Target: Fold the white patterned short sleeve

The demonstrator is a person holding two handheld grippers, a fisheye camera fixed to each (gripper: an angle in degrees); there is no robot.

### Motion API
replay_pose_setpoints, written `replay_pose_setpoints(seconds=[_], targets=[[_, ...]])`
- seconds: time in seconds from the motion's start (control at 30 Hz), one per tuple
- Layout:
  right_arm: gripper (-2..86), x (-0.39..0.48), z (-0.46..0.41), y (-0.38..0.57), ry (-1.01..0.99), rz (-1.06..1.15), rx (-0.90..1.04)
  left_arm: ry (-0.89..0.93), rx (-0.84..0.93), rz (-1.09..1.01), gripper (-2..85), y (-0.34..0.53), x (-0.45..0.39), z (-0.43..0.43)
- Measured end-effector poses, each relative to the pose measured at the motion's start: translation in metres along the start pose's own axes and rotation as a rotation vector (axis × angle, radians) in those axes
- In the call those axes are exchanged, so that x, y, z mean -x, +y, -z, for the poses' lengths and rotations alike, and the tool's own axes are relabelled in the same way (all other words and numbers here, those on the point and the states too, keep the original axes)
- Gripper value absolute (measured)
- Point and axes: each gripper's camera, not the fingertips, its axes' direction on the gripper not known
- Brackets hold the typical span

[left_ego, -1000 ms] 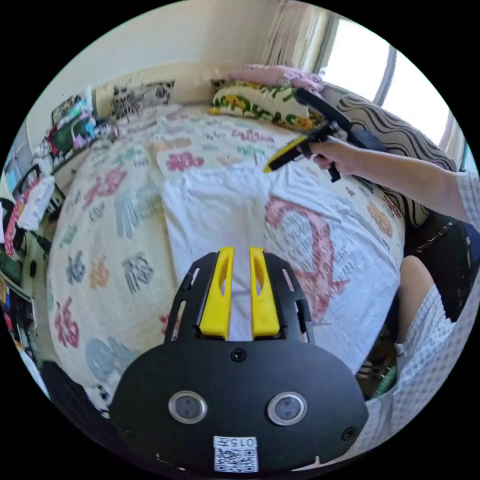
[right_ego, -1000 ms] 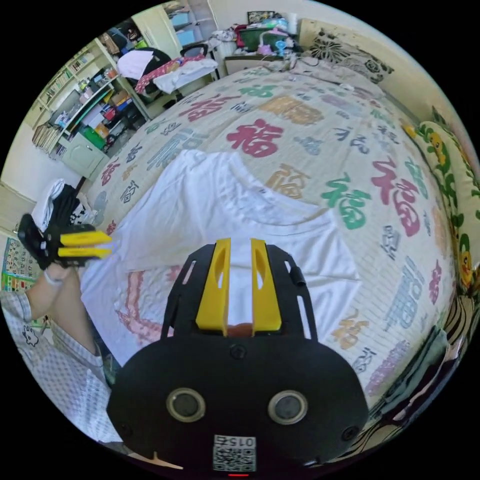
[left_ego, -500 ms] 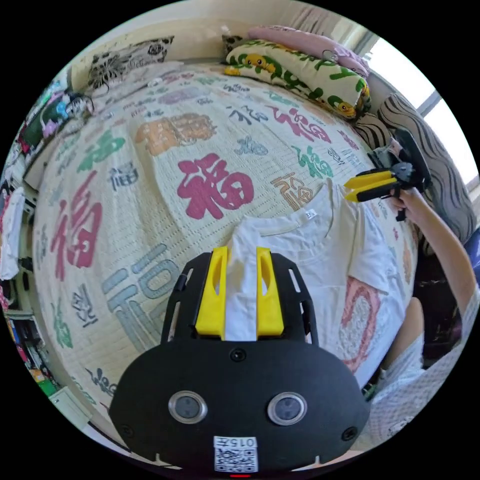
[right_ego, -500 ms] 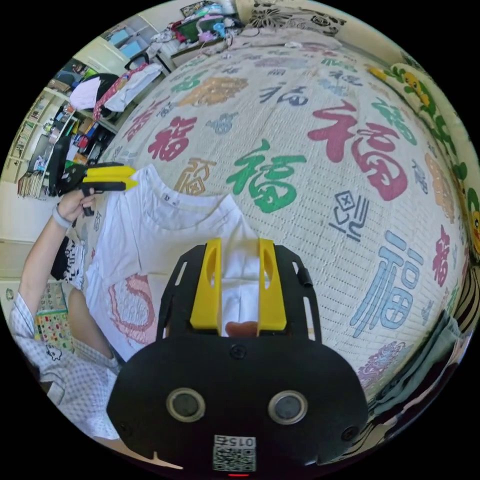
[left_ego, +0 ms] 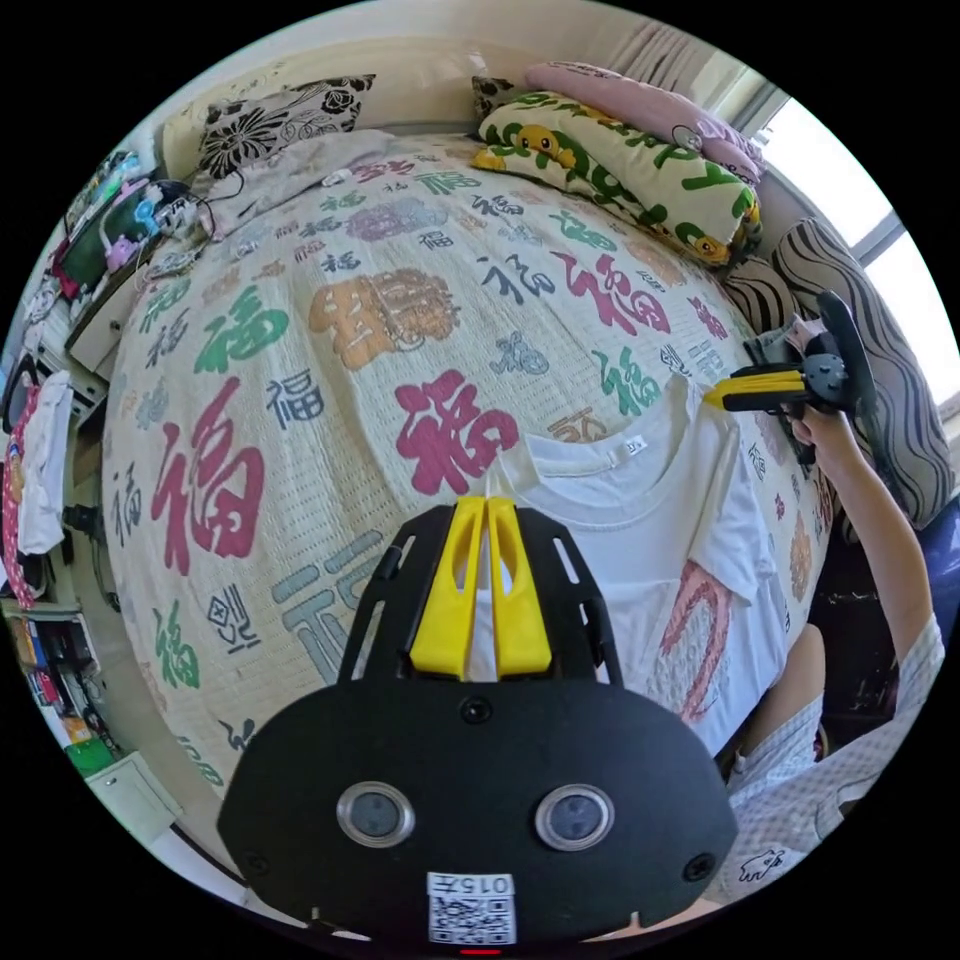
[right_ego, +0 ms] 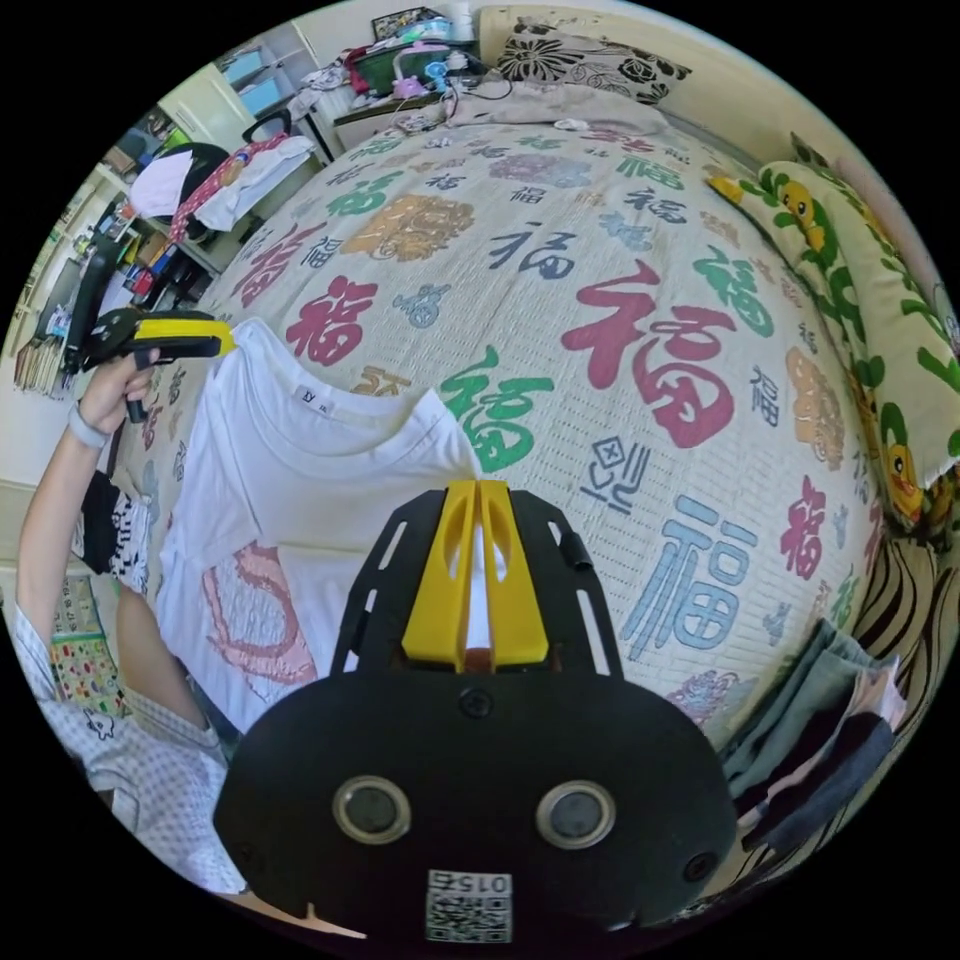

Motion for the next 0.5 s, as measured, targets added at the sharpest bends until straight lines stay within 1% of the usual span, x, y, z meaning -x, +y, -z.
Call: replay_pose_setpoints(seconds=[0.1, 0.2, 0.27, 0.37, 0.5], targets=[[-0.9, 0.006, 0.019, 0.016, 0.050, -0.022, -0.044, -0.065, -0.039, -0.017, -0.5, -0.002, -0.020, 0.021], [-0.9, 0.010, 0.034, 0.044, 0.051, -0.036, -0.069, -0.058, -0.108, -0.013, -0.4, 0.012, -0.035, 0.042], [-0.9, 0.016, 0.045, 0.068, 0.034, -0.018, -0.099, -0.076, -0.137, -0.057, -0.4, 0.029, -0.048, 0.053], [-1.0, 0.029, 0.070, 0.123, -0.030, 0.022, -0.159, -0.043, -0.214, -0.150, -0.3, 0.077, -0.075, 0.081], [-0.9, 0.068, 0.101, 0.232, -0.143, 0.129, -0.190, 0.040, -0.268, -0.282, -0.2, 0.181, -0.128, 0.123]])
